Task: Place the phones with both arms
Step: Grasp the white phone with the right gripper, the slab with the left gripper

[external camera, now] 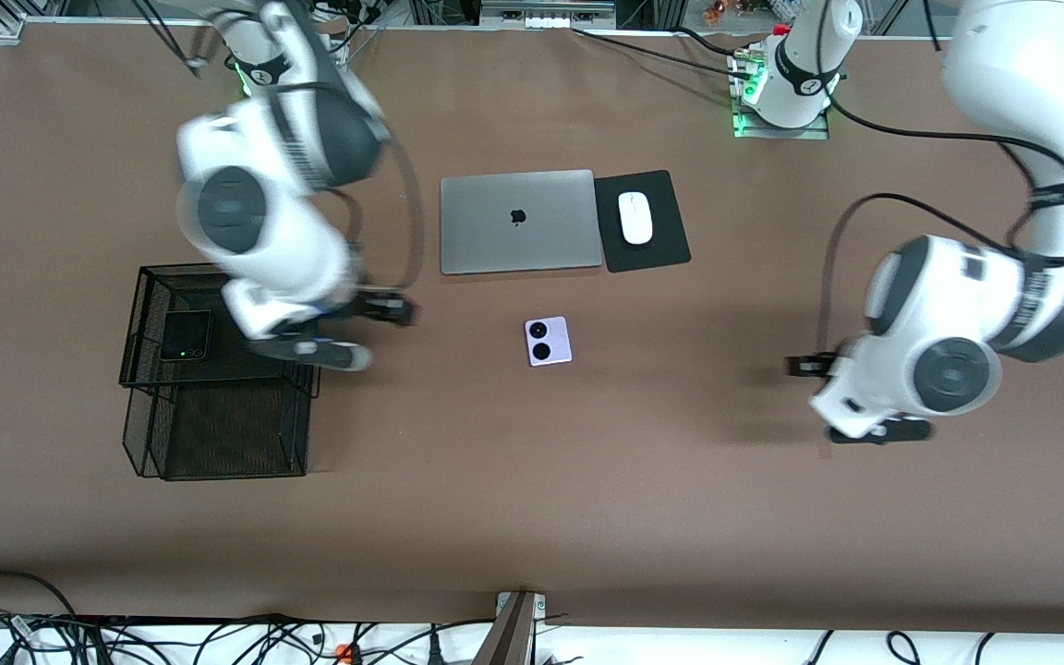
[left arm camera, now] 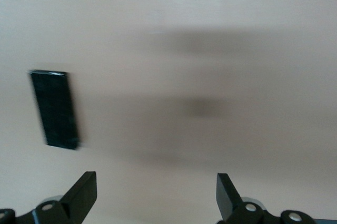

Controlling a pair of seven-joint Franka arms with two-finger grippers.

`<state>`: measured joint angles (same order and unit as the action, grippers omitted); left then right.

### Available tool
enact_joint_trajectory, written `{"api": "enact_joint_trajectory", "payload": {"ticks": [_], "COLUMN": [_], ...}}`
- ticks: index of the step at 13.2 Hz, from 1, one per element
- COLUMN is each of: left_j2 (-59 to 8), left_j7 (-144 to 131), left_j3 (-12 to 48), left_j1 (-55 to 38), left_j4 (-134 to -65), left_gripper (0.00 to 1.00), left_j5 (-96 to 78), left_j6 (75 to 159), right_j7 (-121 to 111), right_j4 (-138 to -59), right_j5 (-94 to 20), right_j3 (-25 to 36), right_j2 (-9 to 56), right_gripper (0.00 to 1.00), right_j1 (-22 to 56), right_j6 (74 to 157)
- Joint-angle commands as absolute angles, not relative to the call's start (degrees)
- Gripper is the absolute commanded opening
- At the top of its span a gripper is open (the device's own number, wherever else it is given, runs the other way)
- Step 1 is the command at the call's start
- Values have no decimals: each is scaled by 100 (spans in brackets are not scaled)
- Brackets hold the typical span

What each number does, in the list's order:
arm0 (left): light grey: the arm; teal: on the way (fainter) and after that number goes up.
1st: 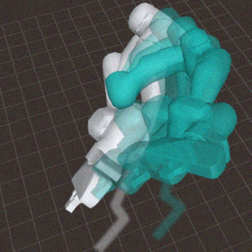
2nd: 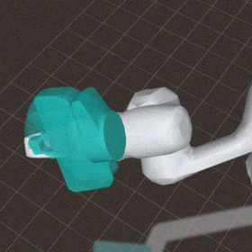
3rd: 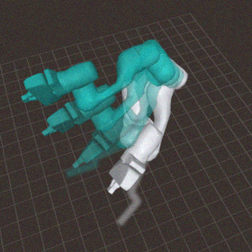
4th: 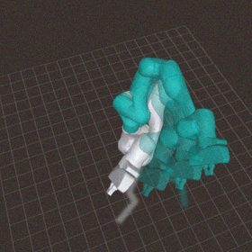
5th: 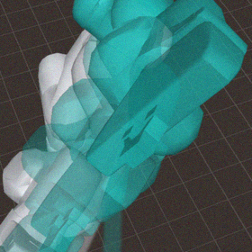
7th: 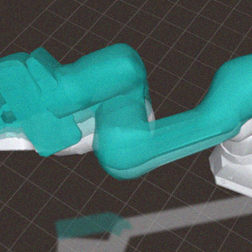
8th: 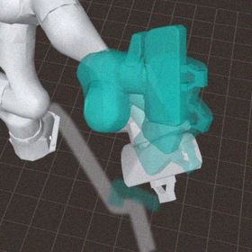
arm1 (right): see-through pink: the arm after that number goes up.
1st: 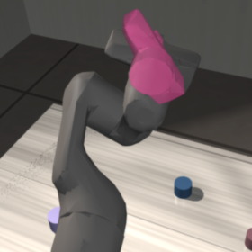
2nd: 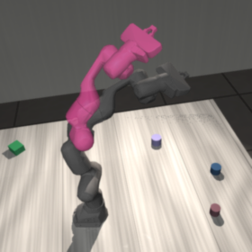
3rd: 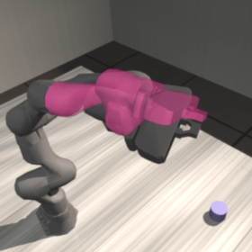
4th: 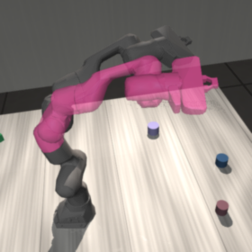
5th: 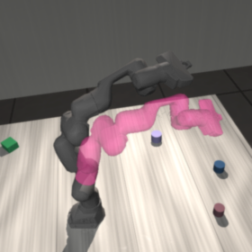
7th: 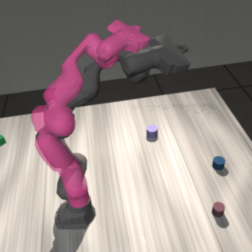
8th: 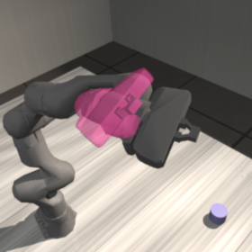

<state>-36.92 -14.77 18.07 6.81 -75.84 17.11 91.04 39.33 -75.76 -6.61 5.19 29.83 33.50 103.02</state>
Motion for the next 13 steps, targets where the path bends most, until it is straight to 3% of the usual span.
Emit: {"api": "enact_joint_trajectory", "payload": {"ticks": [1,6,10,13], "left_j2": [-3761,-3648,-3568,-3568], "left_j7": [-539,270,659,694], "left_j3": [1898,1925,2021,2030], "left_j1": [1386,2458,3215,3393], "left_j4": [-7786,-9041,-10167,-10555], "left_gripper": [100,100,100,100], "left_j5": [2003,2549,2531,2540], "left_j6": [9253,11096,12750,13245], "right_j7": [4604,4519,4193,4227], "right_j4": [-6568,-6267,-6275,-6328], "right_j5": [-309,243,1062,1064], "right_j3": [431,422,352,352], "right_j2": [3865,4806,5457,5738], "right_gripper": [100,100,100,100], "right_j1": [3952,4649,4720,4702], "right_j6": [10466,11695,12593,12937]}}
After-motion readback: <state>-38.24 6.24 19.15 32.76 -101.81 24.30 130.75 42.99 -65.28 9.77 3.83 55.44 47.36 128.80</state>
